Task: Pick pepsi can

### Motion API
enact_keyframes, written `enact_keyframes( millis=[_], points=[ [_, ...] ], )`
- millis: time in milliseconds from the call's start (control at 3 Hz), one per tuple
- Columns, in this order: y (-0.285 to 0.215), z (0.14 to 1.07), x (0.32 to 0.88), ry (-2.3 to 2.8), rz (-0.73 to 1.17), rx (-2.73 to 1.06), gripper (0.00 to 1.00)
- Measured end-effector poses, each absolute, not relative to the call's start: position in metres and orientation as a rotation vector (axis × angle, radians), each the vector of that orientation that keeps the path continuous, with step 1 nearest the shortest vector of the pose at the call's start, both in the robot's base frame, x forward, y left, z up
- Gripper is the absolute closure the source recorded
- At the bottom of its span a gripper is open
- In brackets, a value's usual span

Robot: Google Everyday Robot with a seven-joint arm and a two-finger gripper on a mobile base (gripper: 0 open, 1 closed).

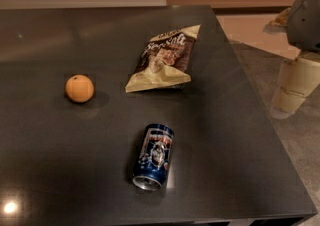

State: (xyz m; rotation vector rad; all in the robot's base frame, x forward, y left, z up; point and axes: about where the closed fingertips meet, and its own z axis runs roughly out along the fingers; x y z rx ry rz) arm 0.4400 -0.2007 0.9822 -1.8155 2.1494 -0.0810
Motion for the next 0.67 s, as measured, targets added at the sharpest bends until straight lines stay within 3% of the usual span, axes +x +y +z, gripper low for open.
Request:
enact_keyframes(
  millis=[667],
  points=[
    [-0.135, 0.97, 0.448, 1.869, 0.036, -2.07, 0.0]
  ],
)
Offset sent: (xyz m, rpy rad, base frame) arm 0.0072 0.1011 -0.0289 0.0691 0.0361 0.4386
